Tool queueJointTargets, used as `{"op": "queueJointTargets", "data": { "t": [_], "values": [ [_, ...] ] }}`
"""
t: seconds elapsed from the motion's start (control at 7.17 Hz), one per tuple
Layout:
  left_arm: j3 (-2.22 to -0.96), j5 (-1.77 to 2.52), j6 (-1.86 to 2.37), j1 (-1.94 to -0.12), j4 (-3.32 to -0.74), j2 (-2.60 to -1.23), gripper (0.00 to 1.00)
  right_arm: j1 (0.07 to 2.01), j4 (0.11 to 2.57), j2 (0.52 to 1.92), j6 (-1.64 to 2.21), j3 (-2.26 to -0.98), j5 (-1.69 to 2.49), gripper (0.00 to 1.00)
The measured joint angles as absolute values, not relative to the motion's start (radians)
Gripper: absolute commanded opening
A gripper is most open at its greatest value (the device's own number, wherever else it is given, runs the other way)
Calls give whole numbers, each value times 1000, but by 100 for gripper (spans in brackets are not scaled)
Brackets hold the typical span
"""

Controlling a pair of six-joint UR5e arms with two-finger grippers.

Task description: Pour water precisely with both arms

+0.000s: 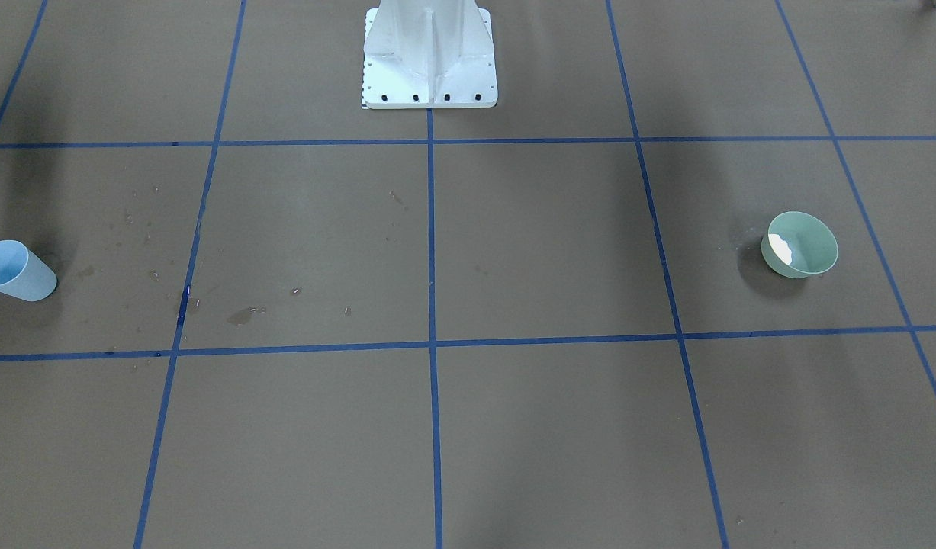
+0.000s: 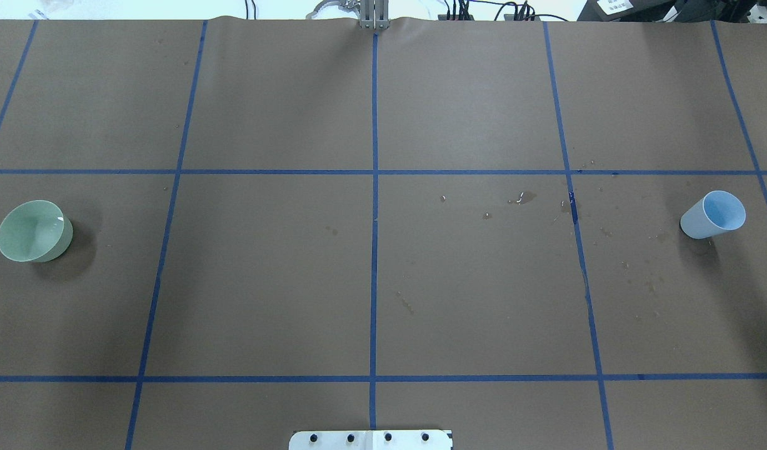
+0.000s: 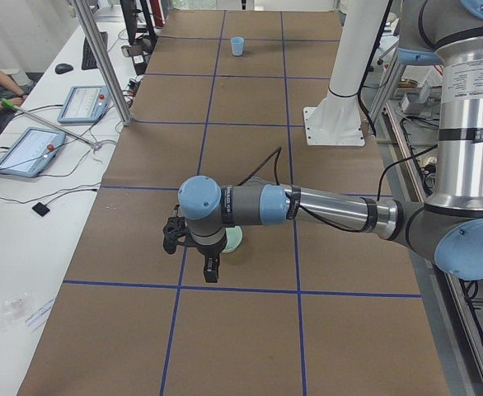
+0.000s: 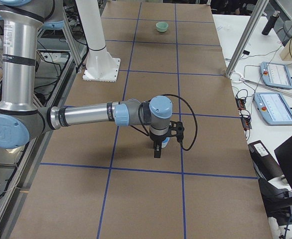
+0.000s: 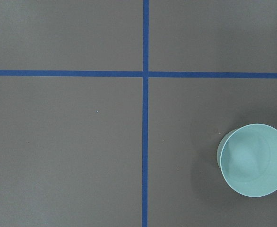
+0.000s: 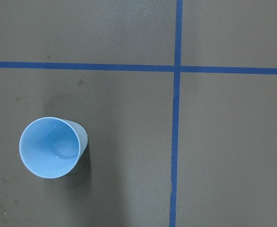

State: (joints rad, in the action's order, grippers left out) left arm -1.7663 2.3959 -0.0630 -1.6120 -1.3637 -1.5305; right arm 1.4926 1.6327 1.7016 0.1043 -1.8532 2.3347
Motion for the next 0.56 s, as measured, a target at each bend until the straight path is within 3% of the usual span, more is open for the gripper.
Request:
{"op": "queueJointTargets", "data": {
  "t": [0.56],
  "values": [
    [-1765,2346,-62,-1611,-1364,-1529,99,1493,1633,1701,104,-1857,2335,100]
  ]
}}
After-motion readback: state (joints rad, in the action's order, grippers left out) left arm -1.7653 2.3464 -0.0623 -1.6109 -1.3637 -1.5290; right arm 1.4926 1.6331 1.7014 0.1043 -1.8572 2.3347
